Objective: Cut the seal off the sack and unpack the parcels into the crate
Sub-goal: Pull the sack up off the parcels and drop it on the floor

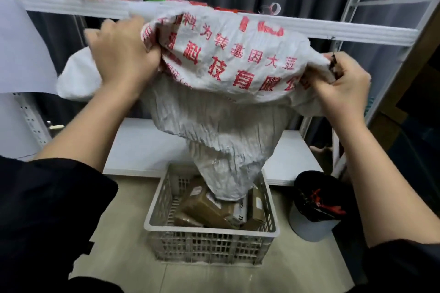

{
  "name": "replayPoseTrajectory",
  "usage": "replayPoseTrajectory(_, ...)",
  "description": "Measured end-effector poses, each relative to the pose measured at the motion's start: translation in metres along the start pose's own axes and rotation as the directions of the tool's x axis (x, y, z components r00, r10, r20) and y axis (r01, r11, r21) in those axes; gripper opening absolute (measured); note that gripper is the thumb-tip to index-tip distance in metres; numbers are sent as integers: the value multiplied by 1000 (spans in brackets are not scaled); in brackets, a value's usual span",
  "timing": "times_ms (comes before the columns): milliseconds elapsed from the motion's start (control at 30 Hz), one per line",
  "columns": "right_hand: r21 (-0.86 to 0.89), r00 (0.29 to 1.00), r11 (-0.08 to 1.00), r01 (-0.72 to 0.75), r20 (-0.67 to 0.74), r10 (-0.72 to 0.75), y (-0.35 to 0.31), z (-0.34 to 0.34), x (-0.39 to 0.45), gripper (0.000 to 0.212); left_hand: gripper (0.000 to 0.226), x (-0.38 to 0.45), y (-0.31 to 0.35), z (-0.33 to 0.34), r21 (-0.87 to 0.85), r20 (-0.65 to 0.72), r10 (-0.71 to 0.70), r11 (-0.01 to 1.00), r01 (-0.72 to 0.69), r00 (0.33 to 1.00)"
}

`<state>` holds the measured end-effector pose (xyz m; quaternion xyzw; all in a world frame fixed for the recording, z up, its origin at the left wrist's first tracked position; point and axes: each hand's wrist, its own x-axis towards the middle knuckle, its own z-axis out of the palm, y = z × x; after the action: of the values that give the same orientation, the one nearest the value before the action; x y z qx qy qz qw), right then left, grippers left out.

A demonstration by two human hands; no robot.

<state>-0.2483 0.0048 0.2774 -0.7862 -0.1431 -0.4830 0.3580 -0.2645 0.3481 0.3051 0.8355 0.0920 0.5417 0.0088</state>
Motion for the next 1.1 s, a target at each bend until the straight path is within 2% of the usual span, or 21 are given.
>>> replayPoseTrajectory(100,-18,982,996,-93,161,94,14,3,-2,14,27,-5,1,9,8,79,62,998,-62,995)
replayPoseTrajectory(233,-109,884,979,-172,421,202,41,20,-19,33,22,-33,-5,36,44,303,89,993,-107,949)
replayPoseTrajectory(367,-116,824,977,-179,524,213,49,38,-46,30,15,-52,-14,44,101,377,70,988,-116,924)
replayPoseTrajectory(433,-100,833,979,-180,513,206,42,41,-45,32,15,-46,-18,37,118,356,67,986,-116,932)
replayPoseTrajectory(533,-60,886,981,-183,423,191,29,36,-27,39,19,-25,-20,18,126,283,68,986,-107,957)
replayPoseTrajectory(600,-52,909,985,-165,379,172,22,31,-17,33,27,-11,-19,8,126,241,65,987,-98,968)
replayPoseTrajectory(733,-128,910,984,-120,382,161,26,17,-14,27,28,-6,-17,5,80,347,119,985,-156,930)
replayPoseTrajectory(833,-102,936,991,-89,332,119,31,5,-12,21,24,-6,-18,1,49,314,200,973,-226,928)
replayPoseTrajectory(933,-97,954,993,-61,286,87,25,-5,-3,17,22,-3,-10,-7,45,219,243,965,-259,945)
replayPoseTrajectory(1100,-93,990,996,-8,138,21,15,-13,2,14,27,0,1,-28,57,31,194,979,-195,981)
